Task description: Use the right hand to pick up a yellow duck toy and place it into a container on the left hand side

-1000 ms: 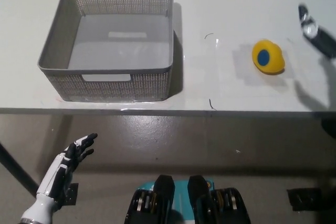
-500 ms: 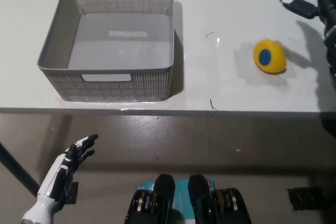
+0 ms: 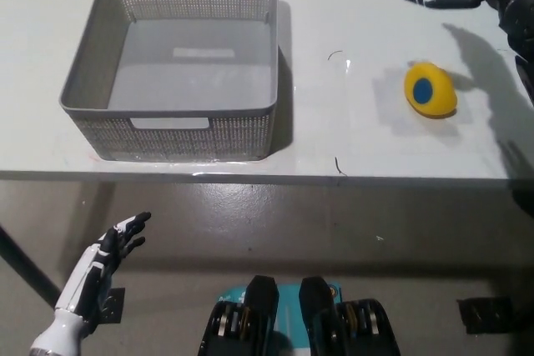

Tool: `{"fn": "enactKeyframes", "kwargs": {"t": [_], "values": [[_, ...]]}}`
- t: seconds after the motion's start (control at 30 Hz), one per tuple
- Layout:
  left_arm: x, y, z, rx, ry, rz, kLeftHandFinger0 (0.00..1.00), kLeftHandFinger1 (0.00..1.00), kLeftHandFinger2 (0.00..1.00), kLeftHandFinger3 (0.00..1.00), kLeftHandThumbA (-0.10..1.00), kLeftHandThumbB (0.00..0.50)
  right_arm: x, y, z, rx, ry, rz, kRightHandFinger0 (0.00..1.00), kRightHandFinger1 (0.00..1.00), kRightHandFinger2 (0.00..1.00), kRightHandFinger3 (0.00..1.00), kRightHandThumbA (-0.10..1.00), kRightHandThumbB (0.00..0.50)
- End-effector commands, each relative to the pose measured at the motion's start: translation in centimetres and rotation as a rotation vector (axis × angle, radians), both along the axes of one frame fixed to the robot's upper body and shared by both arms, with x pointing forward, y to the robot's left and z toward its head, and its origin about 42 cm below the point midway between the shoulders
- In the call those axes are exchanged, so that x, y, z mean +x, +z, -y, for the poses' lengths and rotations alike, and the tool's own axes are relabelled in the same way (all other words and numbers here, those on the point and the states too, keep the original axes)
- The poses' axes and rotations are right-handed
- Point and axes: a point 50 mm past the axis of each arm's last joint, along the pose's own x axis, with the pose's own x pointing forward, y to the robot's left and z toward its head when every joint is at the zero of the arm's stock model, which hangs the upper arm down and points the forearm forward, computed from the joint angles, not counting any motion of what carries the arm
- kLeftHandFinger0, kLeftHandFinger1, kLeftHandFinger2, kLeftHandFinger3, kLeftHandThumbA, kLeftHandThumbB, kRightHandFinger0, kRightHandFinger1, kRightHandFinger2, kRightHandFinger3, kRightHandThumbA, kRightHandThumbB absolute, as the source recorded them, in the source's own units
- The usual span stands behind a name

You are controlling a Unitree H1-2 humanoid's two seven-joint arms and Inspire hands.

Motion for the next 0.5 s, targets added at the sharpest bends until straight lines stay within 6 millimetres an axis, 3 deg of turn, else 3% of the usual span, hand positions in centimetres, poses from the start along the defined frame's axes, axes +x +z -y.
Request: {"fn": "enactKeyframes", "kwargs": {"t": [0.0,0.27,0.47], "values": [[-0.1,1.2,-0.5,0.017,0.001,0.069,1.0,1.0,1.0,1.0,1.0,0.241,0.4,2.8,-0.2,-0.023,0.046,0.012,1.0,1.0,1.0,1.0,0.86,0.5],[-0.2,1.2,-0.5,0.017,0.005,0.059,1.0,1.0,1.0,1.0,1.0,0.251,0.4,0.8,-0.5,-0.143,0.063,-0.071,1.0,1.0,1.0,1.0,0.87,0.5],[0.0,1.2,-0.5,0.017,0.008,0.068,1.0,1.0,1.0,1.0,1.0,0.26,0.2,-0.9,-0.9,-0.165,0.063,-0.137,1.0,1.0,1.0,1.0,0.73,0.5]]}}
